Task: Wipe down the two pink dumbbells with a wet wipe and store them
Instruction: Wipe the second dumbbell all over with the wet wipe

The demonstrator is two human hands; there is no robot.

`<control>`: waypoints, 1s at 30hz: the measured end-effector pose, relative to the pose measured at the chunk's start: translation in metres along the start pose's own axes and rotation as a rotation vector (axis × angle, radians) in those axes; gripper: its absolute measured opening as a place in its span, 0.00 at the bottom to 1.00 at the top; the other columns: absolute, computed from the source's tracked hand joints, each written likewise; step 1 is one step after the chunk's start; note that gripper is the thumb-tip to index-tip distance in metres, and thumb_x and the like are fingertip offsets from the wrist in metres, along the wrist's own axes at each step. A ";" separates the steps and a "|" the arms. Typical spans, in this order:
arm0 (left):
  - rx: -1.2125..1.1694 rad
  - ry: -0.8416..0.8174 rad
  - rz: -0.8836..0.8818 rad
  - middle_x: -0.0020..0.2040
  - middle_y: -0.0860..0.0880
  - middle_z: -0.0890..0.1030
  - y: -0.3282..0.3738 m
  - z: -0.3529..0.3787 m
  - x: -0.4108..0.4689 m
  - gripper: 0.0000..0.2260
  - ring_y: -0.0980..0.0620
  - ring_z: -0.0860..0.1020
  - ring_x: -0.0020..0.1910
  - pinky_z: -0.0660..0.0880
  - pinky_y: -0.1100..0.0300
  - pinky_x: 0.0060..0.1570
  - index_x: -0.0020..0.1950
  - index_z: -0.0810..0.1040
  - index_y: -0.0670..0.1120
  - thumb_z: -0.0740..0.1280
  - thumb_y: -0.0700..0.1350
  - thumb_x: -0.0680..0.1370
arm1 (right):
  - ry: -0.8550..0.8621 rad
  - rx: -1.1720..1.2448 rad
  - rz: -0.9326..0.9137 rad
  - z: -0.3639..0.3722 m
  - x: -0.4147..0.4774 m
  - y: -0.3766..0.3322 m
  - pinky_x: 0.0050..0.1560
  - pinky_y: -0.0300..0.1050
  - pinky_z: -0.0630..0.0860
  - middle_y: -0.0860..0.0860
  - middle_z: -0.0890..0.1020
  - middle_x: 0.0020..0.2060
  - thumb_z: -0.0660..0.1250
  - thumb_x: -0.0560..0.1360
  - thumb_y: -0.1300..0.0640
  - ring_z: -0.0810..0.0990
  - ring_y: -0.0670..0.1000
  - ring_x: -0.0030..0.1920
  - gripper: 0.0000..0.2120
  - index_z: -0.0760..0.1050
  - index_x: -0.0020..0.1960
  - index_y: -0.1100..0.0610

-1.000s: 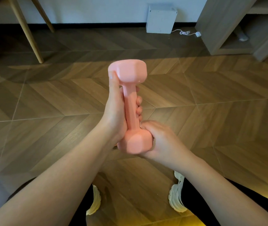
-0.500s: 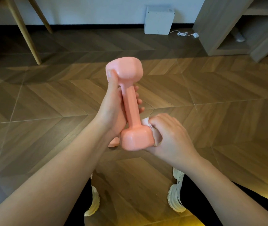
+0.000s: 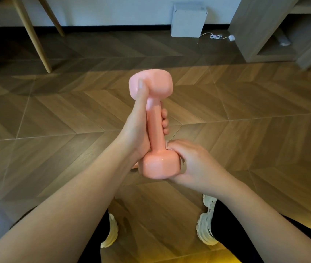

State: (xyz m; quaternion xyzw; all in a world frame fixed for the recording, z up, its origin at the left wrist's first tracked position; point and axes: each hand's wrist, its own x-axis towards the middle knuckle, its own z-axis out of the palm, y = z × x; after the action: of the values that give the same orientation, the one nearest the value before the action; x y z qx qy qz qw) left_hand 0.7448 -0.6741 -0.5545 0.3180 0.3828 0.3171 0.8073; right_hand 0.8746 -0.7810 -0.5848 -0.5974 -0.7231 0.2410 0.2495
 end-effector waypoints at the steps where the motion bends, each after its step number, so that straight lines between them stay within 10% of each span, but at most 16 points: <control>1: 0.005 0.002 0.001 0.36 0.49 0.76 0.000 0.000 0.000 0.33 0.52 0.73 0.32 0.73 0.57 0.34 0.53 0.76 0.43 0.56 0.73 0.76 | 0.023 -0.050 -0.007 0.001 0.000 -0.001 0.45 0.45 0.72 0.40 0.75 0.43 0.76 0.67 0.45 0.72 0.42 0.44 0.16 0.72 0.47 0.48; 4: -0.010 -0.004 -0.023 0.37 0.48 0.76 0.003 -0.001 0.002 0.34 0.52 0.75 0.33 0.74 0.57 0.35 0.49 0.77 0.42 0.52 0.72 0.77 | 0.115 -0.139 0.038 -0.001 -0.001 -0.002 0.43 0.36 0.66 0.37 0.70 0.40 0.77 0.64 0.42 0.66 0.38 0.41 0.19 0.71 0.46 0.47; 9: 0.070 0.110 0.013 0.37 0.47 0.76 -0.001 -0.002 0.005 0.33 0.48 0.77 0.33 0.77 0.53 0.41 0.58 0.77 0.39 0.53 0.68 0.80 | -0.199 0.433 0.244 -0.014 -0.005 -0.005 0.42 0.34 0.69 0.42 0.75 0.37 0.74 0.73 0.47 0.73 0.41 0.40 0.08 0.75 0.43 0.47; 16: 0.144 0.126 -0.013 0.34 0.48 0.76 -0.008 -0.005 0.003 0.29 0.50 0.73 0.32 0.72 0.57 0.39 0.55 0.78 0.45 0.53 0.68 0.80 | 0.147 0.527 0.503 -0.010 -0.006 -0.006 0.43 0.34 0.74 0.45 0.81 0.29 0.65 0.79 0.54 0.79 0.41 0.37 0.20 0.79 0.29 0.46; 20: 0.135 0.141 -0.016 0.33 0.47 0.77 -0.010 -0.003 0.002 0.29 0.45 0.80 0.36 0.78 0.50 0.50 0.52 0.78 0.43 0.53 0.67 0.81 | 0.424 0.851 0.711 -0.011 0.002 -0.004 0.44 0.42 0.75 0.48 0.80 0.30 0.64 0.80 0.57 0.79 0.46 0.35 0.13 0.82 0.40 0.59; 25: 0.121 0.183 -0.022 0.35 0.44 0.84 -0.011 0.000 0.004 0.29 0.39 0.85 0.50 0.78 0.44 0.61 0.53 0.77 0.41 0.53 0.66 0.81 | 0.237 1.243 0.754 -0.010 0.003 -0.010 0.50 0.47 0.77 0.56 0.86 0.43 0.60 0.82 0.57 0.84 0.52 0.43 0.16 0.84 0.43 0.57; 30: 0.103 0.130 -0.051 0.37 0.42 0.85 -0.009 0.001 0.005 0.29 0.40 0.85 0.49 0.77 0.44 0.63 0.59 0.73 0.41 0.50 0.66 0.82 | 0.102 0.887 0.711 -0.006 0.005 -0.004 0.49 0.46 0.78 0.53 0.85 0.38 0.73 0.73 0.60 0.82 0.51 0.44 0.04 0.84 0.40 0.54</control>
State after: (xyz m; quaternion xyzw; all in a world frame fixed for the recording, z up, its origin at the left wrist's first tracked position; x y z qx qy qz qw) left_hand 0.7502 -0.6758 -0.5627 0.3281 0.4583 0.2962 0.7711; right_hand 0.8748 -0.7767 -0.5768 -0.6529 -0.2943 0.5615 0.4146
